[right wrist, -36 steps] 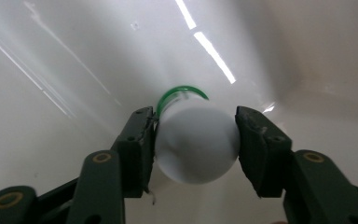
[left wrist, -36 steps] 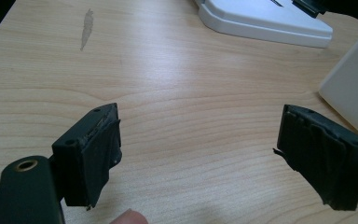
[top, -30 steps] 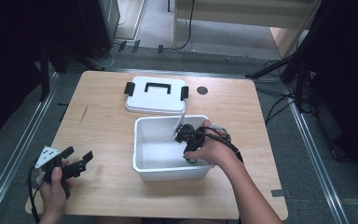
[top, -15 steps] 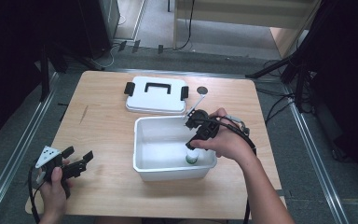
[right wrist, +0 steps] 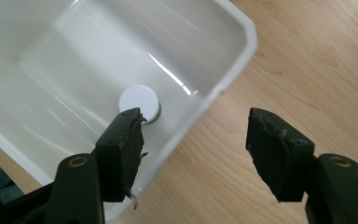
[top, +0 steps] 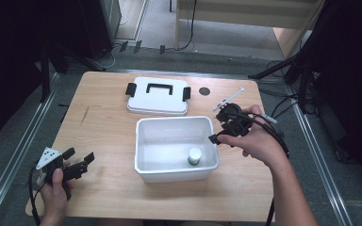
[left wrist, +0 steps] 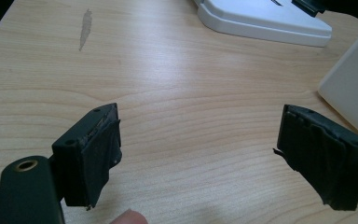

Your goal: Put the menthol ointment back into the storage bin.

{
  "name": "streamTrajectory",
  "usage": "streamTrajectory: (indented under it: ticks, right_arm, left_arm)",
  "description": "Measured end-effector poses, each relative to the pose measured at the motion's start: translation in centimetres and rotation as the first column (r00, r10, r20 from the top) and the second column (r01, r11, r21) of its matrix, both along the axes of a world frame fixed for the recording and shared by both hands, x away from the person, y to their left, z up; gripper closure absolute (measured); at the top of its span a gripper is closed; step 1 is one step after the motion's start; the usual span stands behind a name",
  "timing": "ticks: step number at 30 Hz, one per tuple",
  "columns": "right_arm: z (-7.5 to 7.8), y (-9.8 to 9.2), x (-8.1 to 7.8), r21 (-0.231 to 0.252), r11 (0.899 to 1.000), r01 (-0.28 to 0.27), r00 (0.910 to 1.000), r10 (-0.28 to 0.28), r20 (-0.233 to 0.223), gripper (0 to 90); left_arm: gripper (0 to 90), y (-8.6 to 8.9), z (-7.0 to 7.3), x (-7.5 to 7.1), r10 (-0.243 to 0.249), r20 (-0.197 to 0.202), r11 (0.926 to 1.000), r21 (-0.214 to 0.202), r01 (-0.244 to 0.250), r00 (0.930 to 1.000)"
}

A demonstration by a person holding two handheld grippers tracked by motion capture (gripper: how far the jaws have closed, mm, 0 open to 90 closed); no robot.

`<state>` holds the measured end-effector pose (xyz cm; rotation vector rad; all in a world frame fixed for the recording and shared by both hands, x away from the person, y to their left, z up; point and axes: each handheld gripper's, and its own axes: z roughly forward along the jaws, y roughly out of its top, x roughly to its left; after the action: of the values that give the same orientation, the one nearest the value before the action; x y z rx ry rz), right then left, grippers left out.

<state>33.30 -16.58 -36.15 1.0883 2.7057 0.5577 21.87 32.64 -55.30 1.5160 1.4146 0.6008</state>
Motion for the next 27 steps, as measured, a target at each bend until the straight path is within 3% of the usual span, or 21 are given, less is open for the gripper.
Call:
streamTrajectory:
  ticks: [5,15,24,27]
  right_arm:
    - [-0.8,-2.4,0.1,0.021,0.998,0.062,0.9978,-0.063,0.023,35.5]
    - [-5.2,-6.7,-0.7,0.102,0.982,0.157,0.9855,-0.162,0.049,32.3]
    - [-9.9,-9.9,-2.5,0.185,0.959,0.214,0.9646,-0.238,0.115,27.5]
    - [-11.4,-10.9,-3.4,0.221,0.947,0.231,0.9517,-0.267,0.151,24.5]
  left_arm:
    - [14.4,0.0,0.0,0.0,0.002,0.001,1.0,0.0,-0.002,1.0]
    - [14.4,0.0,0.0,0.0,0.002,-0.001,1.0,0.001,-0.002,1.0]
    - [14.4,-0.1,0.0,0.0,0.004,0.0,1.0,0.004,-0.004,1.0]
    - [14.4,-0.1,0.0,0.0,0.004,0.0,1.0,0.005,-0.004,1.0]
